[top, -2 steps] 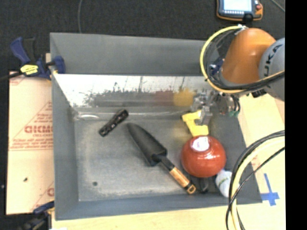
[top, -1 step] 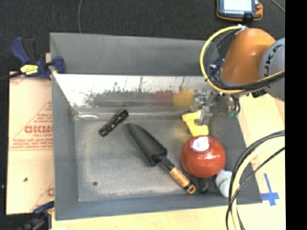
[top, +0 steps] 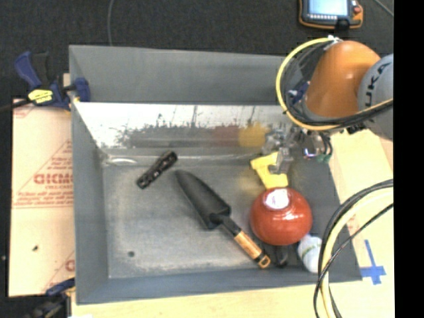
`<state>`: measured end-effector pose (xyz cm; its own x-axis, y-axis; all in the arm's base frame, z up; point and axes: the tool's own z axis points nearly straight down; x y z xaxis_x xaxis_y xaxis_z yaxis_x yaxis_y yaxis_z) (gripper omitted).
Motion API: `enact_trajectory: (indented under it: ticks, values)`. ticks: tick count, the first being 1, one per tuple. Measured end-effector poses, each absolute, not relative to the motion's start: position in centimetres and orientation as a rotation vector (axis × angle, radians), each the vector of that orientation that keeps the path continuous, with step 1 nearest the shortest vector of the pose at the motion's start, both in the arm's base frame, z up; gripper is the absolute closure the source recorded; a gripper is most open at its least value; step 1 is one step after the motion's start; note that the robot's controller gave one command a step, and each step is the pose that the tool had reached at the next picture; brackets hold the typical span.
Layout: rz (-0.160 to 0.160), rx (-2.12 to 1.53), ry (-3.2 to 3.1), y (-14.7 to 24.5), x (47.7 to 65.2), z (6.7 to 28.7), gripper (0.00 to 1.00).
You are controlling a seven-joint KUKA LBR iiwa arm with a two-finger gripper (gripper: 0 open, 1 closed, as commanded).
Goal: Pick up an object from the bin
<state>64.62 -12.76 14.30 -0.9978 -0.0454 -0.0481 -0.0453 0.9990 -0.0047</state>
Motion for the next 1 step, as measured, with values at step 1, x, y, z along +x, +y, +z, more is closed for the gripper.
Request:
enact_trajectory:
  ticks: [1]
  values:
    - [-0.006,-0.024,3.099,-11.37,64.35,14.38,1.00]
